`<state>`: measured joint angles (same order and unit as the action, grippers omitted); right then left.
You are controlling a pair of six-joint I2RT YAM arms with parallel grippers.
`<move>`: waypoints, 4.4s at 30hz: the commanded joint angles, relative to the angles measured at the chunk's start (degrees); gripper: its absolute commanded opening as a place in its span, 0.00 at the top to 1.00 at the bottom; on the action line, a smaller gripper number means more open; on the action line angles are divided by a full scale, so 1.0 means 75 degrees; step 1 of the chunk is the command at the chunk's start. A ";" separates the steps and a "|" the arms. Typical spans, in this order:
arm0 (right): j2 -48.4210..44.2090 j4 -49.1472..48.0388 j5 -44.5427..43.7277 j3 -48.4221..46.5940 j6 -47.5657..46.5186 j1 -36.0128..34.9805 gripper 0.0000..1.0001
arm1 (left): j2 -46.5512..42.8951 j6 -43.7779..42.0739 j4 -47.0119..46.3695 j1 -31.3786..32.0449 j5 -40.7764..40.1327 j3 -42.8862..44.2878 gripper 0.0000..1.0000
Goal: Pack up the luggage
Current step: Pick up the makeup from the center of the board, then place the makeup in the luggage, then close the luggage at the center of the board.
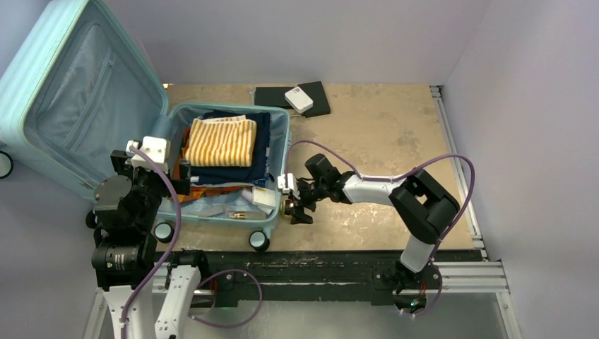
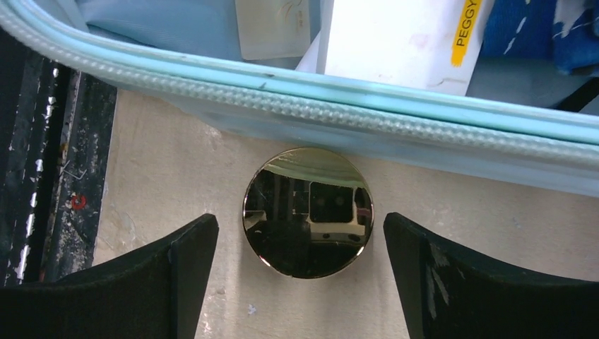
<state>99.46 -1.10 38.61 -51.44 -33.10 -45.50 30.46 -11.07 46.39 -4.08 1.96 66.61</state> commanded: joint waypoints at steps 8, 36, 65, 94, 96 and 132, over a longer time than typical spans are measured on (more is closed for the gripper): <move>0.0052 0.0659 0.0343 -0.0813 -0.0063 -0.0227 0.62 | -0.0137 0.0049 -0.0190 -0.0048 -0.0001 -0.0205 0.01; -0.0230 0.3773 -0.0854 -0.5099 -0.0287 -0.0587 0.86 | 0.0087 0.0122 -0.0075 -0.0066 0.0150 -0.0020 0.01; 0.0854 0.4294 -0.0474 -0.5574 -0.0570 -0.1012 0.01 | 0.0097 0.0081 -0.0097 -0.0071 0.0158 -0.0042 0.01; -0.1843 0.2569 -0.0542 -0.3434 -0.0112 0.1117 0.01 | 0.4030 -0.2406 -0.0466 -0.0075 -0.4130 0.4985 0.01; -0.1972 0.2491 -0.0401 -0.3338 -0.0108 0.1239 0.01 | 0.4304 -0.2761 -0.0699 -0.0070 -0.4327 0.5589 0.01; -0.1590 0.0799 0.1014 -0.2192 0.1267 0.1306 0.01 | 0.8136 -0.5344 0.0478 -0.0380 -0.5541 0.8914 0.06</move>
<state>90.56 9.19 46.06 -68.79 -26.59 -35.77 88.60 -54.74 44.49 -4.62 -41.87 129.29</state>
